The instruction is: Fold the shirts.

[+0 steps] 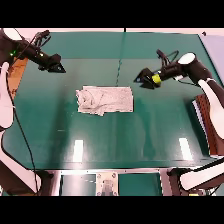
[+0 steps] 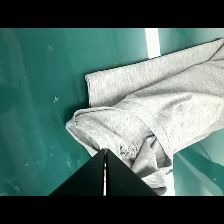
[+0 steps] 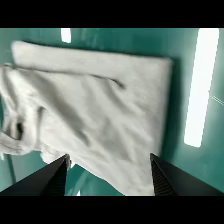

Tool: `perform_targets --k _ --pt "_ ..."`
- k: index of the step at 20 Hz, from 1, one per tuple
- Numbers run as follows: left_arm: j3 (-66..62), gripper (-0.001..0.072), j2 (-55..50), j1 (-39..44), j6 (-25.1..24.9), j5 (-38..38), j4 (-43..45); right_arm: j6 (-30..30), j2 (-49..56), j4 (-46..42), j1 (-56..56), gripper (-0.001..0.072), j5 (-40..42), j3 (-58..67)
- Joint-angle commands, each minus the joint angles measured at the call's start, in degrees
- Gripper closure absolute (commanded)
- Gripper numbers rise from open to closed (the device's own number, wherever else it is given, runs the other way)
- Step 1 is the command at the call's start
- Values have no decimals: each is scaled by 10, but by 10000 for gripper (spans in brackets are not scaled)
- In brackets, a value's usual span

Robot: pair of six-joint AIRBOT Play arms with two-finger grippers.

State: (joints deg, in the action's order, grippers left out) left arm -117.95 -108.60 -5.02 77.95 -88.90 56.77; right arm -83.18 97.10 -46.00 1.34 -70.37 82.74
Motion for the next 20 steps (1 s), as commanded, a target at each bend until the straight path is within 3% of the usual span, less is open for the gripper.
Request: perform_targets --k 1,8,9,10,11,16,20 --pt "0 687 0 0 0 12 -1 12 -3 7 28 142 59 -94" --pt "0 687 0 0 0 14 -2 92 81 191 -97 145 140 -128" --pt "0 687 0 0 0 14 -2 105 83 218 -110 223 151 -126" --pt "0 686 0 0 0 15 -2 117 83 235 -119 611 153 -115" --pt "0 687 0 0 0 15 -2 119 82 239 -120 699 150 -95" --pt "0 687 0 0 0 12 -2 101 22 230 -61 702 74 86" --pt "0 687 0 0 0 10 -2 -23 -34 103 55 702 -62 275"
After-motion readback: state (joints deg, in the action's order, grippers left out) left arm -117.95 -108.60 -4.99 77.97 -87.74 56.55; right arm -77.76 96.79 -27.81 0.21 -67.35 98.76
